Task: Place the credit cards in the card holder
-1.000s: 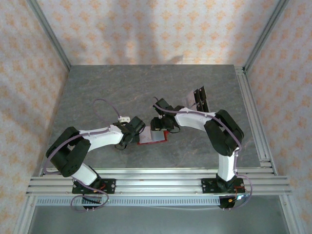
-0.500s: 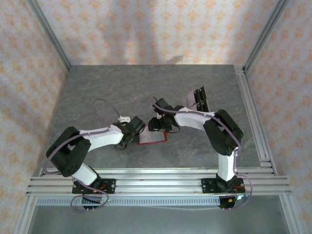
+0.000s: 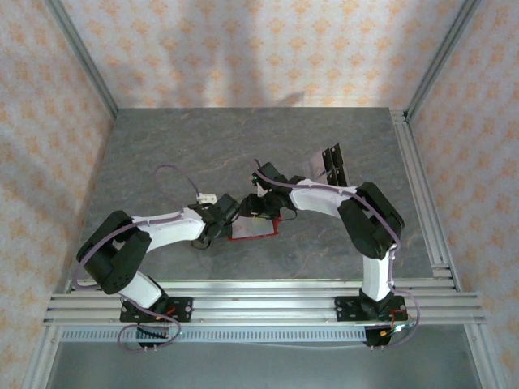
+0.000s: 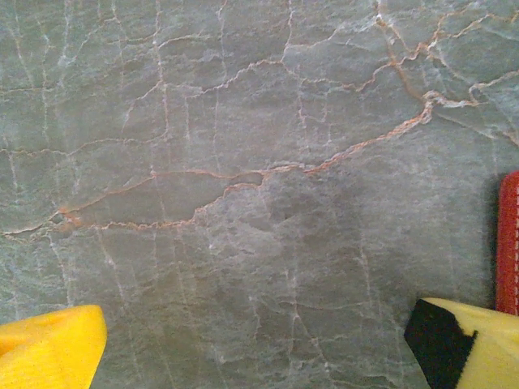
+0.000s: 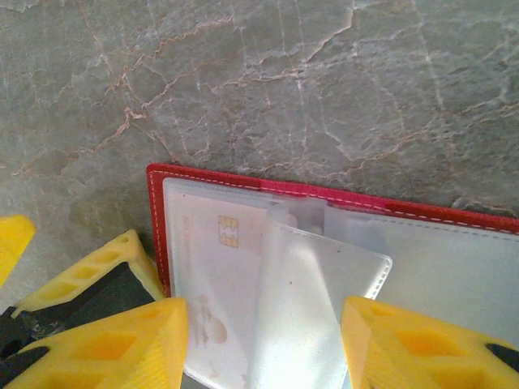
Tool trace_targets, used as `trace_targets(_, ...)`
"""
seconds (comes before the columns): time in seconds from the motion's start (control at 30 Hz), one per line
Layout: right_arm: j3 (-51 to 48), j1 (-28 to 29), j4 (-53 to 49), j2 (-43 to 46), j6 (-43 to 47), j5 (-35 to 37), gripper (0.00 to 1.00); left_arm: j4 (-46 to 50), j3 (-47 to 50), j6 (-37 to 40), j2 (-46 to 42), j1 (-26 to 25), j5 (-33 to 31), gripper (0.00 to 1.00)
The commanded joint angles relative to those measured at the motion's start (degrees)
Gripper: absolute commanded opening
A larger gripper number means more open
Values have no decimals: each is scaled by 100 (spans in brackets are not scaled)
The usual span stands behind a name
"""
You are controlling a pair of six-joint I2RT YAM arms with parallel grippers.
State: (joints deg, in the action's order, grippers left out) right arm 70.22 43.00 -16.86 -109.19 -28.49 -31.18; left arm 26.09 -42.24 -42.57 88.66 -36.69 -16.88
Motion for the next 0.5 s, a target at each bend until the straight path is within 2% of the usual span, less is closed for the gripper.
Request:
trace_targets(0.0,-35,75,118,-17,-110,-64,52,-138,168,-103,87,35,22,100)
trace_targets(0.47,136,207,42,-169,-218,50,51,404,303,-120,-1031,53,-66,100)
